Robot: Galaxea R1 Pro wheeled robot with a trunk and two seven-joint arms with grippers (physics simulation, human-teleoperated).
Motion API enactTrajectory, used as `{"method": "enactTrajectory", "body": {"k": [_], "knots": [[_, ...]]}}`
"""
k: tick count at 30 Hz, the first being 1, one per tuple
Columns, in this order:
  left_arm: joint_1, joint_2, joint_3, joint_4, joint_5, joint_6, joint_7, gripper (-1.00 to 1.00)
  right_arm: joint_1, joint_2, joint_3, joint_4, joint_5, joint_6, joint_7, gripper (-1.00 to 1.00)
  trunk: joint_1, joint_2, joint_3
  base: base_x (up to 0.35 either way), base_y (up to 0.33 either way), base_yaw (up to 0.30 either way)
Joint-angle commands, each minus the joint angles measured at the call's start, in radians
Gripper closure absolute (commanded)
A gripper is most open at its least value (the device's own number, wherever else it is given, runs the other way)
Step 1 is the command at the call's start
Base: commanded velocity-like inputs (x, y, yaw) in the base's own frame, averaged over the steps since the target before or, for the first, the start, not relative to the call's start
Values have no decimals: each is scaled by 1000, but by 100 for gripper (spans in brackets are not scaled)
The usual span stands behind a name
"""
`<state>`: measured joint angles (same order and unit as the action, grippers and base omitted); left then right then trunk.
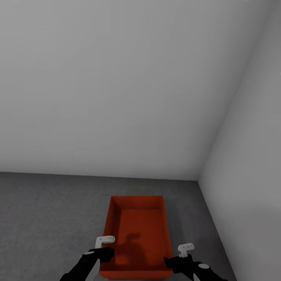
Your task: Move the two storage containers from the living room to the garage. In the garage, place one container on the floor and stack the other container on top of it (either order is fine).
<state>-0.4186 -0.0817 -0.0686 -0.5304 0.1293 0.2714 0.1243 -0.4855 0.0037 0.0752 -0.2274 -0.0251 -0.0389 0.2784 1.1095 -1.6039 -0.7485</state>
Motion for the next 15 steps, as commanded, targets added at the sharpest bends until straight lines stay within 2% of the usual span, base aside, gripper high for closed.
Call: {"method": "enactTrajectory", "body": {"k": [1,8,15], "knots": [[0,1,-7,-2,11,5,9,-100,0,-1,8,1,-2,-4,-1,-100,-4,7,2,0,0,0],[0,0,-8,-2,12,5,9,-100,0,-1,8,1,-2,-4,-1,-100,-31,56,24,-39,0,0],[0,0,-8,-2,12,5,9,-100,0,-1,8,0,-2,-4,-1,-100,-58,105,46,-244,0,0]]}}
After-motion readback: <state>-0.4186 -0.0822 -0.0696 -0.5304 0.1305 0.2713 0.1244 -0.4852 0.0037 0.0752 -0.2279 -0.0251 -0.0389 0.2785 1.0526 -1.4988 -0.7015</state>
